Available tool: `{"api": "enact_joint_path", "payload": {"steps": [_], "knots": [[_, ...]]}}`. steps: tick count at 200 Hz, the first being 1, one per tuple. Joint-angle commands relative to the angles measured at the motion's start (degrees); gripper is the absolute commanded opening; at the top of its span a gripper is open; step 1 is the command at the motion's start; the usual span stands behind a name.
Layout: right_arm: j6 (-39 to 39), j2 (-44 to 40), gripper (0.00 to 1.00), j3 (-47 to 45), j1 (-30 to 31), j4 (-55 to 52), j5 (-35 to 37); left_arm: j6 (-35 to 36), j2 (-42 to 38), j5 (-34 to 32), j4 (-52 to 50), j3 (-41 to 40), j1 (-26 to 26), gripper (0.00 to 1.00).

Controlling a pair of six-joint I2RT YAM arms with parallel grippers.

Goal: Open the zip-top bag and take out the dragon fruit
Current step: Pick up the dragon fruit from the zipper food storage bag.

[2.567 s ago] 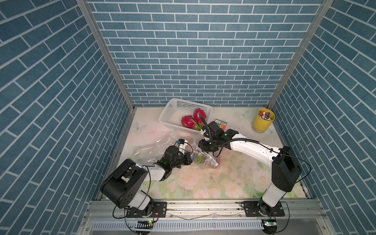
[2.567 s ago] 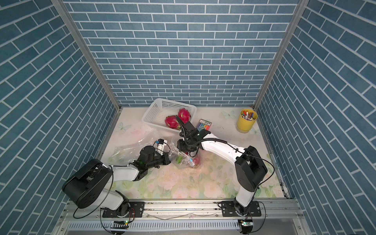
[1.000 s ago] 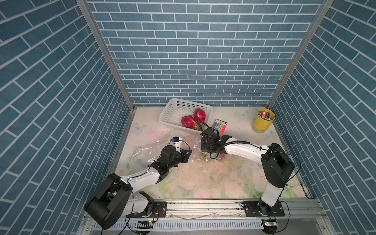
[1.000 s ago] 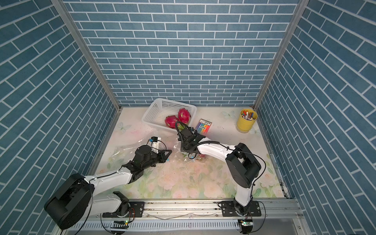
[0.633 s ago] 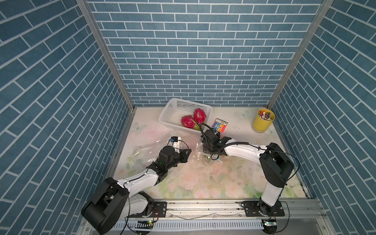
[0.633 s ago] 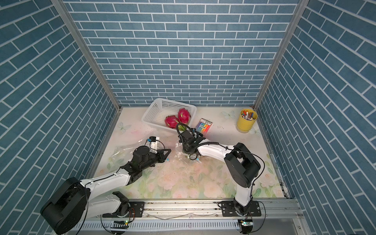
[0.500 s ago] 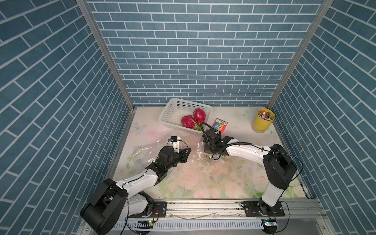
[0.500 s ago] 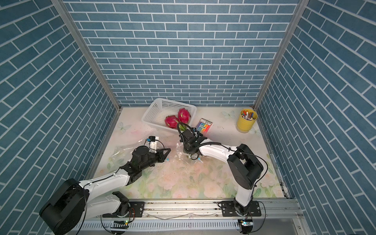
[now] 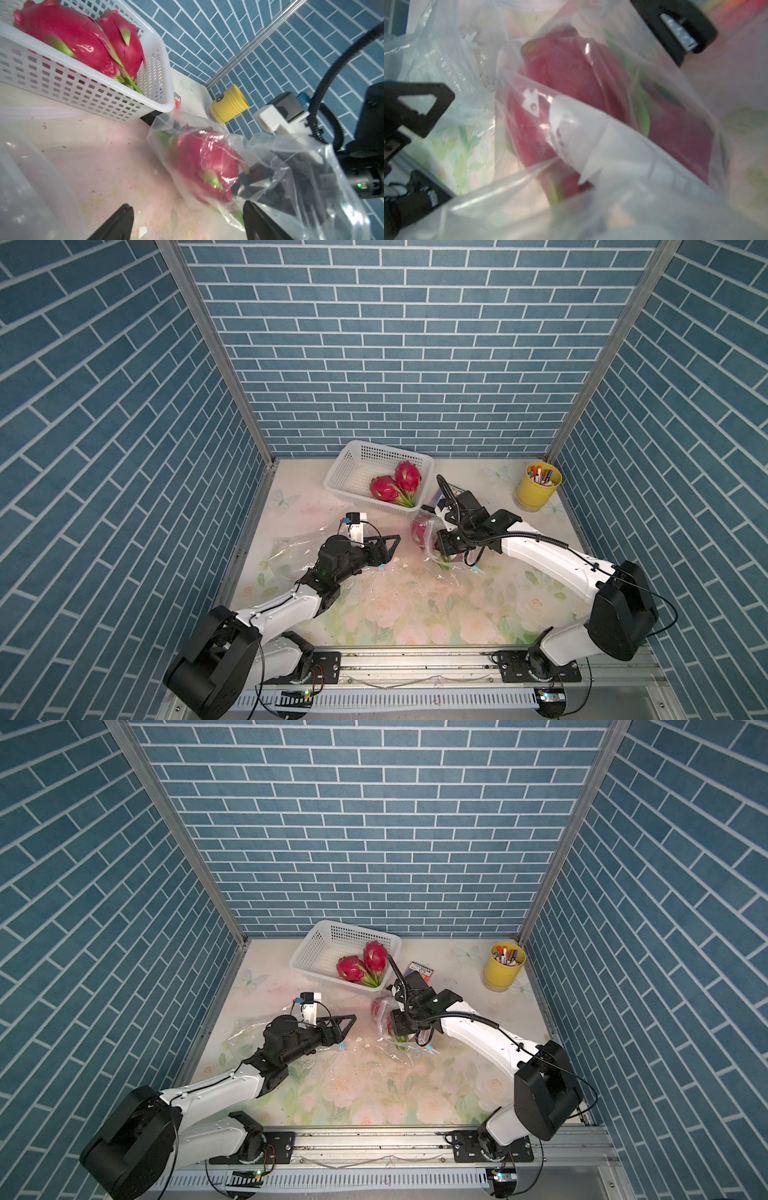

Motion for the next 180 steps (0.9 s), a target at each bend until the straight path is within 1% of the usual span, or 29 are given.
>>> {"api": "enact_joint_path", "payload": {"steps": [1, 41, 74, 92, 107, 121, 127, 138, 159, 171, 180], "knots": [[-10.26, -1.58, 0.00, -0.79, -0.82, -3.14, -12.98, -0.87, 1.14, 2.90, 4.73, 1.08, 0.41, 0.94], [-14.48, -1.31, 0.00, -1.34, -2.23, -4.66, -20.42, -1.96, 5.42, 4.49, 7.69, 1.78, 0.40, 0.96], [-15.40, -1.72, 0.00, -1.27, -2.32, -4.77, -22.48, -3.23, 10.55, 6.48, 10.79, 3.04, 0.44, 0.96], [-15.40, -2.00, 0.00, -1.21, -2.31, -4.67, -22.32, -3.71, 13.56, 7.81, 11.48, 3.91, 0.43, 0.92], [-15.45, -2.04, 0.00, -1.21, -2.46, -4.64, -22.04, -4.84, 15.40, 8.99, 13.58, 3.84, 0.44, 0.87], [-15.49, -2.08, 0.00, -1.44, -2.36, -4.42, -21.25, -5.68, 16.73, 10.09, 15.62, 3.90, 0.38, 0.77], [-15.38, -2.23, 0.00, -1.56, -2.49, -4.10, -21.01, -5.96, 17.39, 10.68, 16.28, 4.06, 0.40, 0.69], [-15.32, -2.26, 0.00, -1.62, -2.43, -3.62, -20.85, -6.36, 18.38, 11.74, 17.38, 4.33, 0.39, 0.51], [-15.40, -2.65, 0.00, -1.45, -2.55, -3.73, -20.07, -6.38, 19.65, 12.23, 17.57, 4.48, 0.42, 0.22], [-15.43, -2.92, 0.00, -1.40, -2.62, -4.00, -19.87, -5.56, 19.77, 11.55, 16.26, 4.71, 0.36, 0.07], [-15.40, -3.20, 0.00, -1.48, -2.75, -4.32, -19.78, -4.70, 19.69, 10.58, 14.87, 4.97, 0.51, 0.01]]}}
